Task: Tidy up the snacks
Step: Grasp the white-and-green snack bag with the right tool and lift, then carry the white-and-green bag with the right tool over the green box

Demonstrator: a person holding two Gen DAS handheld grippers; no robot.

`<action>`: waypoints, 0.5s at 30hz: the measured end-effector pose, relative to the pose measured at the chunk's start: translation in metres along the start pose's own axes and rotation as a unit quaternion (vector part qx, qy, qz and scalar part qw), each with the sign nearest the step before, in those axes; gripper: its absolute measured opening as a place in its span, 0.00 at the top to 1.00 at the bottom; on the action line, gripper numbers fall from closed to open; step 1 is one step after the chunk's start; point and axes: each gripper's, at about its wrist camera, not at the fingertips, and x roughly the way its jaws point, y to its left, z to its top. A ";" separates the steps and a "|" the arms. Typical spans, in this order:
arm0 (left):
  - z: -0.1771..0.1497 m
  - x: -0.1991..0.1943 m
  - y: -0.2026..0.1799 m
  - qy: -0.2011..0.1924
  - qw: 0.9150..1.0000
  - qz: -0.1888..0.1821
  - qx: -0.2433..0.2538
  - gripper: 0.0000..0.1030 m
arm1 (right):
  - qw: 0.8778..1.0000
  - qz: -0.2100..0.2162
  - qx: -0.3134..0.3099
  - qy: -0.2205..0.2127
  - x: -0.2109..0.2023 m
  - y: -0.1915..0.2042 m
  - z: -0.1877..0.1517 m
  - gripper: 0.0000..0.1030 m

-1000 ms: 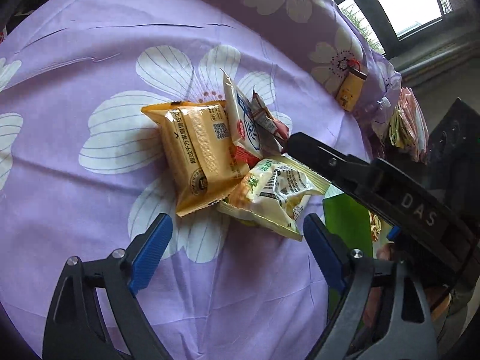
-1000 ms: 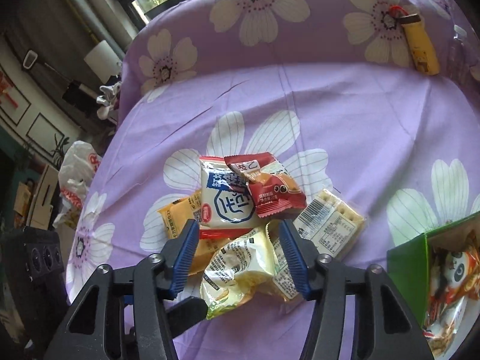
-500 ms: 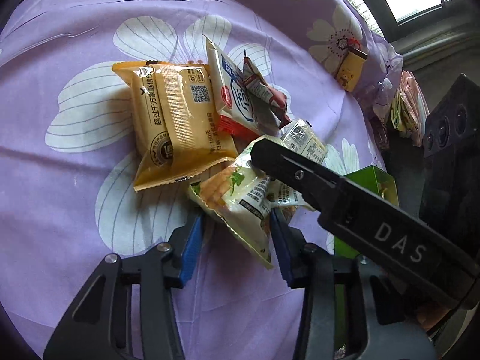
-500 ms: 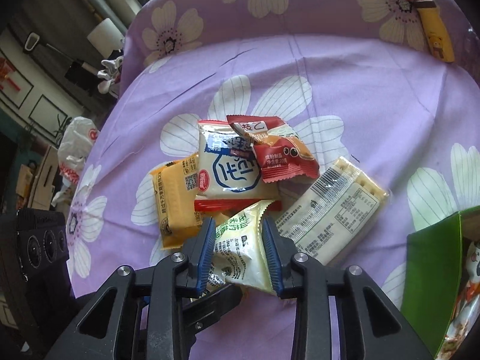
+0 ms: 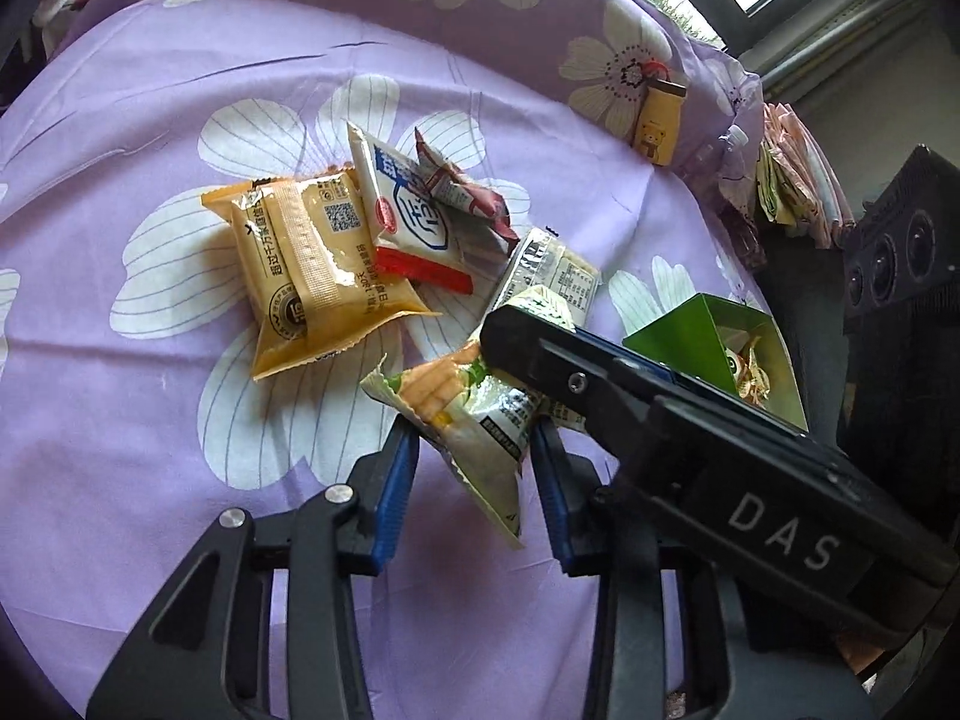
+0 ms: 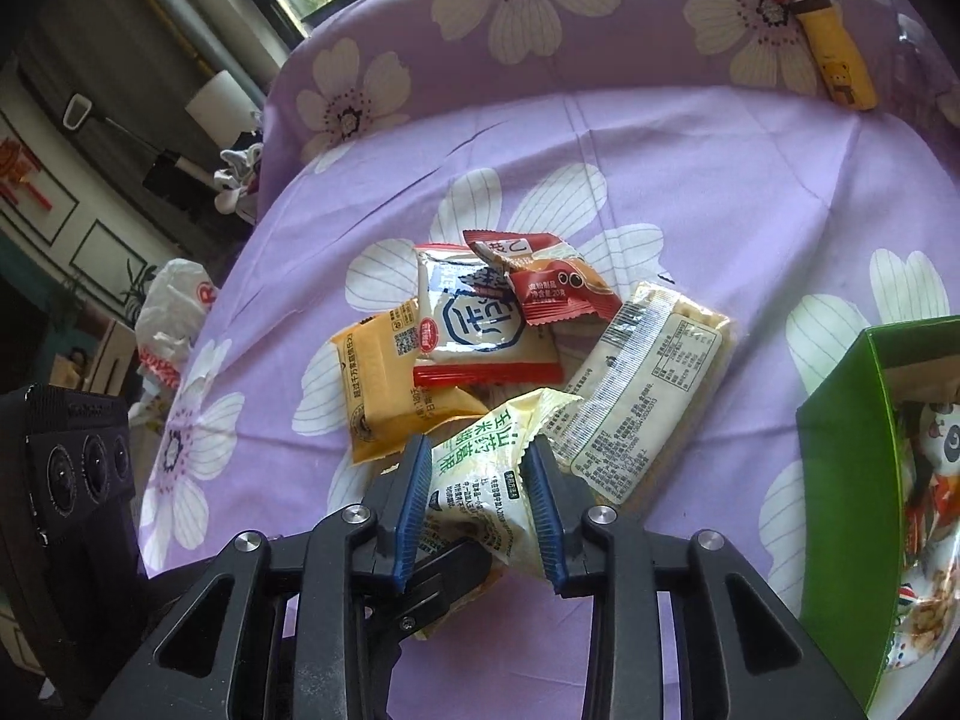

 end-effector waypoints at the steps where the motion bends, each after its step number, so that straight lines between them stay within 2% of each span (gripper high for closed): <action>1: 0.000 -0.002 -0.002 -0.004 1.000 0.001 0.004 0.65 | 1.000 -0.001 -0.001 -0.007 -0.004 0.002 -0.001 0.66; 9: -0.005 -0.012 -0.023 -0.024 0.999 0.003 0.047 0.65 | 0.998 -0.011 0.003 -0.060 -0.029 0.010 -0.012 0.66; 15: -0.012 -0.024 -0.043 -0.055 0.994 -0.013 0.091 0.64 | 0.994 -0.024 0.012 -0.109 -0.058 0.009 -0.025 0.66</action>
